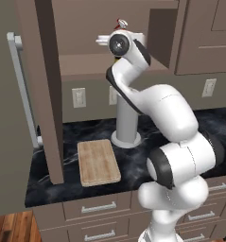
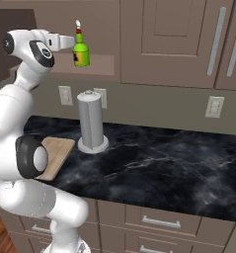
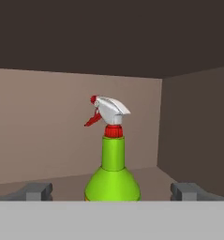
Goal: Grab the spray bottle from the cabinet, then place it next to the cutting board for sanitizing. Then grab the dish brush from the countertop next to the sink and place it next to the cutting board.
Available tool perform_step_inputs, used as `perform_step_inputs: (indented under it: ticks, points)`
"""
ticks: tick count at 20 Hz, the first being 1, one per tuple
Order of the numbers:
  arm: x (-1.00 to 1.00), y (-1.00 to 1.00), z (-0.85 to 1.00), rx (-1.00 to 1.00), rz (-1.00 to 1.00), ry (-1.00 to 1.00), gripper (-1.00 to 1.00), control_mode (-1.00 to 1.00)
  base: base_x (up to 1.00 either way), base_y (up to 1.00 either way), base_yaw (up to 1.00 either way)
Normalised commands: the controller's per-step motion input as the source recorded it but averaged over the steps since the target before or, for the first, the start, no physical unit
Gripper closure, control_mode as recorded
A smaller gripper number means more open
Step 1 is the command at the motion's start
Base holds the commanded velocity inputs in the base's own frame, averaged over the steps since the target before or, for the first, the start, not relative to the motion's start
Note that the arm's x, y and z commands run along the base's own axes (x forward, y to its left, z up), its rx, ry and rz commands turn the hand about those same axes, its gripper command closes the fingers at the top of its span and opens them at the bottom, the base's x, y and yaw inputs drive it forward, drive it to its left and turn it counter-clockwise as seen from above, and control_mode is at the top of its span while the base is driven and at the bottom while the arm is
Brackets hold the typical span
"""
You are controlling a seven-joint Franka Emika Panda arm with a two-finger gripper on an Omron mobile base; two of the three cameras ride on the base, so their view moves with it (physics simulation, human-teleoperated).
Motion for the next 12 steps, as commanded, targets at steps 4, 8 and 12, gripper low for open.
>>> perform_step_inputs:
  ticks: [4, 8, 12]
  points:
    - [0.35, 0.02, -0.13, 0.00, 0.00, 0.01, -1.00, -1.00, 0.00, 0.00, 0.00]
    - [0.24, 0.00, -0.03, 0.00, 0.00, 0.00, -1.00, -1.00, 0.00, 0.00, 0.00]
    - [0.01, -0.03, 0.00, 0.00, 0.00, 0.00, -1.00, -1.00, 0.00, 0.00, 0.00]
